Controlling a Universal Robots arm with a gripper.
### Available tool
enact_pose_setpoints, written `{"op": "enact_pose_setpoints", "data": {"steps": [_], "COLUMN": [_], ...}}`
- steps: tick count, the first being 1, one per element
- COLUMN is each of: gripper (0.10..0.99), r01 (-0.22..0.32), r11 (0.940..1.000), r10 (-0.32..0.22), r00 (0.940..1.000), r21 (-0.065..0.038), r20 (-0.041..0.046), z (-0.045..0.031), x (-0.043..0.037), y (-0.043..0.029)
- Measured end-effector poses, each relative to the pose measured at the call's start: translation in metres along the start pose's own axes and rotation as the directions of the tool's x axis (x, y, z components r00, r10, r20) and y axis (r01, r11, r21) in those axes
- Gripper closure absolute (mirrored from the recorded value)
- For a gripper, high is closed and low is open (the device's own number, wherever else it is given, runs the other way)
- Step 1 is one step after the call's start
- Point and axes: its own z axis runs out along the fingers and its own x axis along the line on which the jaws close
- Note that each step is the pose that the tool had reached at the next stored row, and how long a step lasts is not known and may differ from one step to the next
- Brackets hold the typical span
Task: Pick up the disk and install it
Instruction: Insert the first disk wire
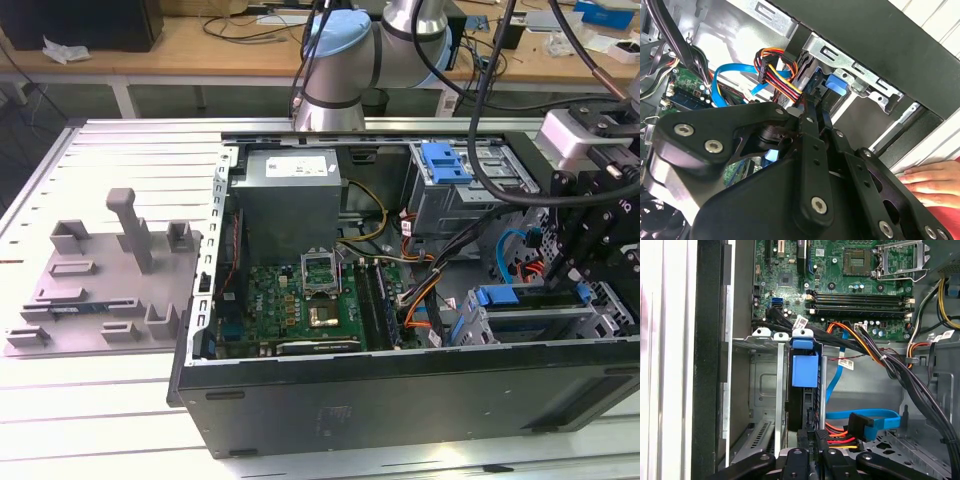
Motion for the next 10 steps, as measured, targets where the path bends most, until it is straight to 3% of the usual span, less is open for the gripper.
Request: {"op": "enact_pose_setpoints", "data": {"steps": [10], "gripper": [0.918], "r01": [-0.001], "r11": [1.0], "r10": [0.001], "r00": [1.0], "r21": [0.0], "r20": [0.0], "z": [0.0003], "x": [0.0], "y": [0.0]}}
